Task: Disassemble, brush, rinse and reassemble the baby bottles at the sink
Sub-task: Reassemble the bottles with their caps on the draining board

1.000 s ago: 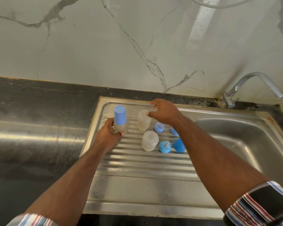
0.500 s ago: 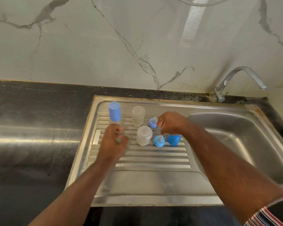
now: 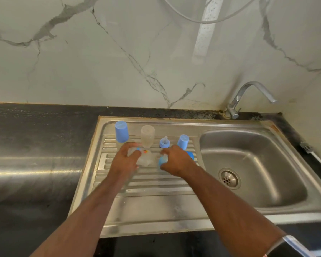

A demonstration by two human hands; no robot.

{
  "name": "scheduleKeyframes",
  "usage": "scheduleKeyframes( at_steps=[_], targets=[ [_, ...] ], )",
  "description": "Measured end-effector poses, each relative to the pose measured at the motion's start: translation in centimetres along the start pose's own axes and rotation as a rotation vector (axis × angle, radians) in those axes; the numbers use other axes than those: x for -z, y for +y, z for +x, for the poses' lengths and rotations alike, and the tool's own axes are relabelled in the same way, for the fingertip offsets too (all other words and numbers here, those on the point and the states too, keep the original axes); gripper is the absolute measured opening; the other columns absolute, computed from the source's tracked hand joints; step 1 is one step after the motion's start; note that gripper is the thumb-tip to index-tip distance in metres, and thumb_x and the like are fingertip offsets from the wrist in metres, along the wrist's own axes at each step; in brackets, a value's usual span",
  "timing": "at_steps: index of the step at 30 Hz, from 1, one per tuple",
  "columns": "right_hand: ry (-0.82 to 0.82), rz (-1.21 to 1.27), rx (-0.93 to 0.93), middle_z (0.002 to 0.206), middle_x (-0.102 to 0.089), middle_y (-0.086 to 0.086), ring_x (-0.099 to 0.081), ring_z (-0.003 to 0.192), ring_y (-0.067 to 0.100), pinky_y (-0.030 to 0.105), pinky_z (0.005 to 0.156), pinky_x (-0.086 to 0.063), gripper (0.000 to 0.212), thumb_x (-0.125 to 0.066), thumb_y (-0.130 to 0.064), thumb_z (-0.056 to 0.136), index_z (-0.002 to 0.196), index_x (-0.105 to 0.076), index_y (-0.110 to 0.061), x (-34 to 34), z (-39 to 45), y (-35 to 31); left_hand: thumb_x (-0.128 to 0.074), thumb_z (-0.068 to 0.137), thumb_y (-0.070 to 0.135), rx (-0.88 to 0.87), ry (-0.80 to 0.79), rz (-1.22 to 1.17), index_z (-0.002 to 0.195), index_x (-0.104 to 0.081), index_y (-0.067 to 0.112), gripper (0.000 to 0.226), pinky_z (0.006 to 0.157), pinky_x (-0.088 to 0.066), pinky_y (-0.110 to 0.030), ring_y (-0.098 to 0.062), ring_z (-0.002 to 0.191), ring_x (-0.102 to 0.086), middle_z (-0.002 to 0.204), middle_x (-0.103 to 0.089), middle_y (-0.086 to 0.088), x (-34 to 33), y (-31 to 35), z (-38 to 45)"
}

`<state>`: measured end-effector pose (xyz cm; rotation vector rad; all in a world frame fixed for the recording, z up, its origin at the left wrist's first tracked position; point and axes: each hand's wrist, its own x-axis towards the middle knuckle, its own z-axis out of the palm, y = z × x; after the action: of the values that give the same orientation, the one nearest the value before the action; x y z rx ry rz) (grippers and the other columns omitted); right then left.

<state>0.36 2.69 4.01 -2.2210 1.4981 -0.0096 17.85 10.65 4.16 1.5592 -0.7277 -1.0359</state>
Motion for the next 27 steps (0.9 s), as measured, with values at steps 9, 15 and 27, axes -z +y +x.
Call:
scheduleKeyframes(
  at_steps=[9,15,27],
  targets=[
    [0.098,0.622,0.107,0.100,-0.065,-0.014,-0.061,0.085,0.003,0.011,0.074,-0.050,0.045,-0.078,-0.002,0.075,0.115,-0.069,-0.021,3.6,-3.9,-1.1,-0.059,0.097,0.015,0.345,-0.217,-0.501,0.122,-0.066,0.008,0.027,0.070,-0.061,-0.031,-0.031,0.097,-0.066,0.114,-0.066,-0.017,0.5,0.7,-1.6],
    [0.053,0.576,0.164,0.108,-0.067,-0.019,-0.069,0.094,0.014,0.029,0.090,-0.058,0.051,-0.088,-0.011,0.072,0.116,-0.071,-0.028,4.5,-4.4,-0.2,-0.070,0.091,0.016,0.341,-0.337,-0.527,0.130,-0.064,0.004,0.042,0.069,-0.061,-0.030,-0.034,0.103,-0.068,0.120,-0.068,-0.020,0.8,0.6,-1.8],
    [-0.042,0.799,0.002,0.094,-0.075,0.008,-0.073,0.077,0.018,0.027,0.071,-0.061,0.033,-0.083,-0.022,0.081,0.109,-0.073,-0.007,6.1,-3.8,-0.6,-0.074,0.077,0.008,0.227,-0.414,-0.580,0.121,-0.063,0.014,0.046,0.083,-0.061,-0.039,-0.028,0.103,-0.070,0.119,-0.069,-0.014,0.6,0.4,-1.6]
  ],
)
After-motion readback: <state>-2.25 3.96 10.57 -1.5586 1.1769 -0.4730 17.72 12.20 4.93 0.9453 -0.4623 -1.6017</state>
